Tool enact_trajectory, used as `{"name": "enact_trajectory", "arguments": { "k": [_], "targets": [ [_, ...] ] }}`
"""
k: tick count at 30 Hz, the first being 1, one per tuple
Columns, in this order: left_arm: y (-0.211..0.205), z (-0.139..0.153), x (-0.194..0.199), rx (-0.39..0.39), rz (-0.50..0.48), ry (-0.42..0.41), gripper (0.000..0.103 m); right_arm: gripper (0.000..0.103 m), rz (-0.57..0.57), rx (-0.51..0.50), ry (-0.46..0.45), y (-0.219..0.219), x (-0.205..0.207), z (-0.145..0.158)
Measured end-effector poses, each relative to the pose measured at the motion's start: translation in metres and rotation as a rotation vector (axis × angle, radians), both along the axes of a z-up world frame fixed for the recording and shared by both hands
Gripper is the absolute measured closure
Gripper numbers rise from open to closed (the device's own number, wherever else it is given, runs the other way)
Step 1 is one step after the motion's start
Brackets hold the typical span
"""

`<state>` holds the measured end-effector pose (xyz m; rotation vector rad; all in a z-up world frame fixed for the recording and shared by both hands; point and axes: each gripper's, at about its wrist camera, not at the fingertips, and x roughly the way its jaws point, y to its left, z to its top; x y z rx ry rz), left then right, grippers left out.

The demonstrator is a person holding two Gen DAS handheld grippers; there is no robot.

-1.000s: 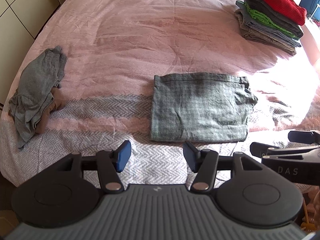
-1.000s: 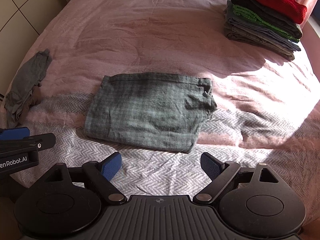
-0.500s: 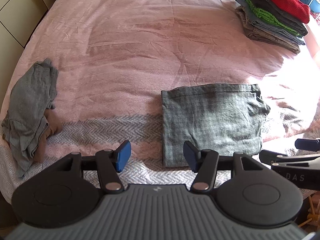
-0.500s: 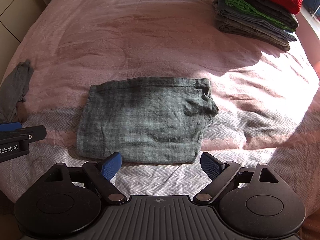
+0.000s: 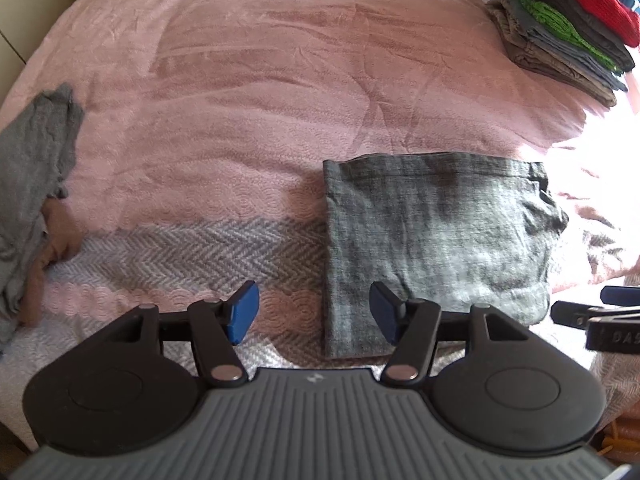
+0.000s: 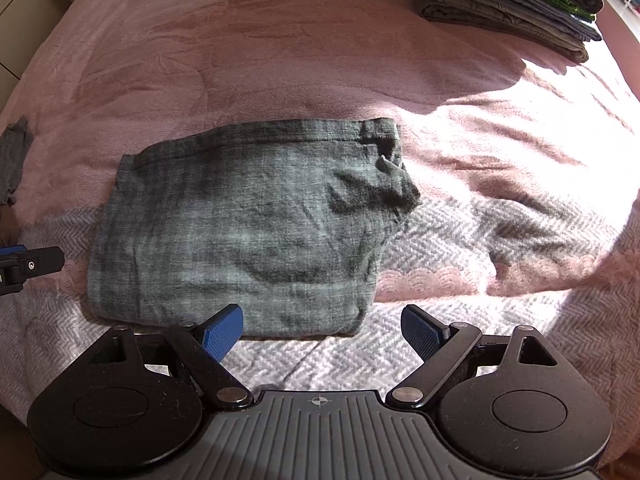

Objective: Fold clothes
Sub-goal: 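Grasp the folded shorts' edges with the right gripper while the left gripper grasps the opposite edge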

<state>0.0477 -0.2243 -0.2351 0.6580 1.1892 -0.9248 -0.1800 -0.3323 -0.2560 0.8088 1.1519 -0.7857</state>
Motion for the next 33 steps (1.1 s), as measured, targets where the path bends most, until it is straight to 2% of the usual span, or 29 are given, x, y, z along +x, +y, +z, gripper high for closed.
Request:
{"name": "enact_trajectory", "arguments": {
  "k": [3,8,11,15,22,27,29,30,33],
  "targets": [
    [0.010,-0.016,0.022,-0.073,0.054,0.107,0.046,0.014,-0.038,0.029,-0.094,-0.018,-0.023,-0.017],
    [0.017,-0.039,0.048,-0.210,0.139,0.318,0.045,0.014,-0.172,0.111,-0.292,-0.050,-0.065,-0.041],
    [0.013,-0.060,0.056,-0.248,0.170,0.423,0.045,0.014,-0.240,0.153,-0.419,-0.065,-0.085,-0.057],
    [0.008,-0.089,0.064,-0.268,0.210,0.522,0.045,0.014,-0.304,0.222,-0.546,-0.079,-0.097,-0.081],
    [0.001,-0.118,0.078,-0.351,0.294,0.668,0.045,0.015,-0.298,0.290,-0.683,-0.095,-0.093,-0.115],
    [-0.011,-0.131,0.078,-0.380,0.296,0.724,0.046,0.015,-0.262,0.314,-0.794,-0.100,-0.083,-0.127],
    [-0.012,-0.132,0.077,-0.385,0.277,0.733,0.047,0.026,-0.239,0.334,-0.824,-0.100,-0.079,-0.131],
    [-0.013,-0.133,0.077,-0.386,0.267,0.737,0.049,0.035,-0.228,0.343,-0.835,-0.100,-0.077,-0.132],
    [-0.013,-0.135,0.078,-0.390,0.241,0.752,0.055,0.035,-0.189,0.356,-0.849,-0.098,-0.072,-0.136]
  ]
}}
